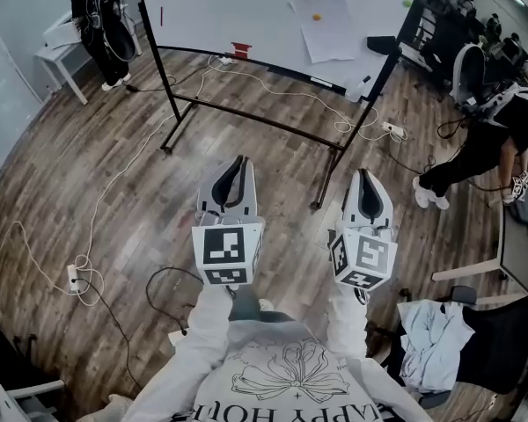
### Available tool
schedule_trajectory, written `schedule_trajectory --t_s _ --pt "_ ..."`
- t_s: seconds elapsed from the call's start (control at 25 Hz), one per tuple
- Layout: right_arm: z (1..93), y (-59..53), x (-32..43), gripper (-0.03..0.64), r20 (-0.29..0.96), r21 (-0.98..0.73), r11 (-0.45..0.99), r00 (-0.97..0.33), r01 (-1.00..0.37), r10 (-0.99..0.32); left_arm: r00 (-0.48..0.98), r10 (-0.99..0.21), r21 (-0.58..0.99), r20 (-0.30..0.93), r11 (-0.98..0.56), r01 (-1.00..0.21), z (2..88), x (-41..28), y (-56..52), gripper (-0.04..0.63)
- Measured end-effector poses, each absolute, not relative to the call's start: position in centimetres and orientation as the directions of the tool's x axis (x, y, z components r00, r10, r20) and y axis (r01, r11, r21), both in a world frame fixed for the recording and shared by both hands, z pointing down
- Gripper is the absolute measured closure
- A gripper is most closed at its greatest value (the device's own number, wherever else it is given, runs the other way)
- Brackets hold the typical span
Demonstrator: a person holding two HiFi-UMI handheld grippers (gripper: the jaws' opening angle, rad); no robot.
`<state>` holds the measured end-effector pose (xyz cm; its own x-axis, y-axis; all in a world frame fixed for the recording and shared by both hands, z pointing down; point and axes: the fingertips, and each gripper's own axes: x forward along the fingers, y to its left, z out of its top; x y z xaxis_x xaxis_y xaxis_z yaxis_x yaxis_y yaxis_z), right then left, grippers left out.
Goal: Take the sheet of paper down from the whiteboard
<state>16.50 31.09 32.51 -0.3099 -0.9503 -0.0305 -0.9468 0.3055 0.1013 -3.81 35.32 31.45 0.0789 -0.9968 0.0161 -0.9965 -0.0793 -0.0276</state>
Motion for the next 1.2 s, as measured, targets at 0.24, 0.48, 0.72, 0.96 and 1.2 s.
schedule_trajectory --t_s 0.24,0.48,0.72,0.96,1.2 --pt "33.3 27.9 16.1 0.612 -0.013 0.121 0.320 -0.324 -0.939 -0.946 0.079 -0.997 -0.024 0.028 -0.079 -0.997 32.1 -3.7 32.2 0.588" --pt "34.3 22.1 15.3 0.601 -0.001 0.123 0.306 -0.308 -0.944 -0.951 0.105 -0.994 -0.013 0.018 -0.105 -0.994 32.8 -3.9 26.1 0.588" --pt "33.7 14.4 13.2 0.537 -0.014 0.135 0.297 -0.301 -0.945 -0.953 0.144 -0.990 -0.017 0.003 -0.144 -0.989 32.4 -5.3 17.8 0.588" --pt "32.4 6.1 11.5 0.523 -0.029 0.141 0.257 -0.264 -0.956 -0.964 0.222 -0.975 -0.017 -0.002 -0.222 -0.975 31.5 -6.5 8.7 0.514" --pt "32.1 -1.1 10.3 0.522 -0.031 0.152 0.227 -0.234 -0.962 -0.972 0.275 -0.962 -0.025 -0.007 -0.274 -0.961 31.1 -7.4 1.0 0.512"
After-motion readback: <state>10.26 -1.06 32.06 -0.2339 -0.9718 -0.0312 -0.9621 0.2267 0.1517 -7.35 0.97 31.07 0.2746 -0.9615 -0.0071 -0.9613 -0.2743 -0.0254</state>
